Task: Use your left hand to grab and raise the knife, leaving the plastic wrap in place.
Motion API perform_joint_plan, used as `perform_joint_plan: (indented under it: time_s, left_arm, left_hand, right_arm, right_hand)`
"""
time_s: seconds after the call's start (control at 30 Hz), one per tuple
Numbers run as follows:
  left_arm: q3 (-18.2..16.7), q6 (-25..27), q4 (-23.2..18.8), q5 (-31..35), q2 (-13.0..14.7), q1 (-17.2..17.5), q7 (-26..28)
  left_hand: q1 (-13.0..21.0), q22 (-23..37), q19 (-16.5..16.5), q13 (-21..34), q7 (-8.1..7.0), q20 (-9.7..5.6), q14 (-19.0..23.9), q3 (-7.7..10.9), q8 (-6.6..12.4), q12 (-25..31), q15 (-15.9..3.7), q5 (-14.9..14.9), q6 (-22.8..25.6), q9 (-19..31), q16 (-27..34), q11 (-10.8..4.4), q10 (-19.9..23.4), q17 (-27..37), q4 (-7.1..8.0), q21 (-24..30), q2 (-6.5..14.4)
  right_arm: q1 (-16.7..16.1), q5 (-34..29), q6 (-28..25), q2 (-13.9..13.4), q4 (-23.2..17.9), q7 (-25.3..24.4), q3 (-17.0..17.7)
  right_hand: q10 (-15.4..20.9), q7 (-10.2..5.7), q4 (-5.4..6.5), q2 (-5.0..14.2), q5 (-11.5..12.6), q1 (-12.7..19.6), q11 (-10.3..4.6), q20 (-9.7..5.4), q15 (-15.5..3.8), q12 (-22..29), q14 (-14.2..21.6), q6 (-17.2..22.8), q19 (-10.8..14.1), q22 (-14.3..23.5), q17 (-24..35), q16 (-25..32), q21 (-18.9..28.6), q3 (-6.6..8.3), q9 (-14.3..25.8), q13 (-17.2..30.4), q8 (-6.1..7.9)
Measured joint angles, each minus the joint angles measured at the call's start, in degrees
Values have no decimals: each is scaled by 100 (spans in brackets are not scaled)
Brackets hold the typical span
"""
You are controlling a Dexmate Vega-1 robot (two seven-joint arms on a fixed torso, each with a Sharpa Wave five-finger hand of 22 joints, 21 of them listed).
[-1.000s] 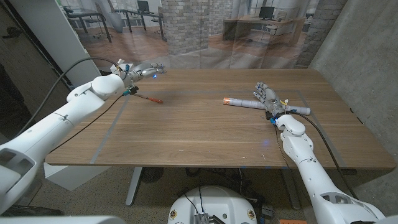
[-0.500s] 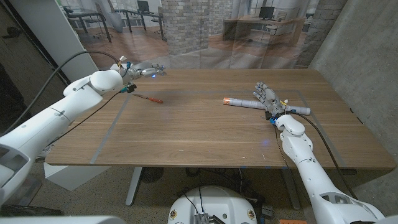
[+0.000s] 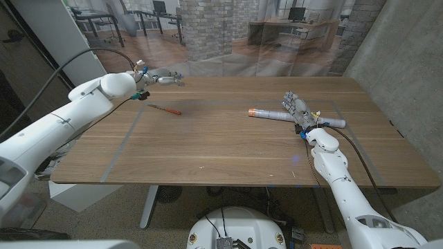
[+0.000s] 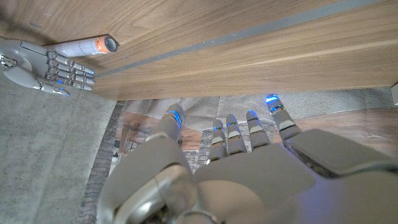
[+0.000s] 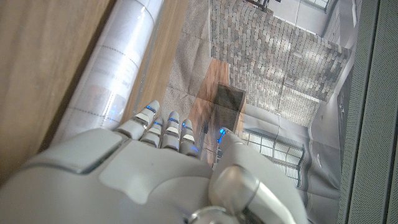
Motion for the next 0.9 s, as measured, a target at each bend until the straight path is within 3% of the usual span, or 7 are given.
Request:
perform_joint_plan:
  time_s: [0.63, 0.9]
  left_arm:
    - [213, 39, -272, 1158, 140, -203, -386]
    - [294, -35, -317, 1633, 140, -264, -446]
  left_hand:
    - [718, -6, 163, -14, -125, -104, 17, 35, 44, 0, -74, 65, 204, 0, 0, -195, 152, 1, -130, -84, -255]
    - [1039, -5, 247, 2, -148, -142, 59, 35, 44, 0, -115, 67, 227, 0, 0, -199, 153, 1, -130, -121, -377]
  right_arm:
    - [-5, -9, 16, 37, 6, -49, -34]
    - [5, -20, 34, 56, 38, -86, -47]
  right_hand:
    - [30, 31, 0, 0, 0, 0, 30, -22, 12, 0, 13, 31, 22, 0, 0, 0, 0, 0, 0, 0, 0]
    - [30, 10, 0, 0, 0, 0, 30, -41, 21, 0, 21, 52, 41, 0, 0, 0, 0, 0, 0, 0, 0]
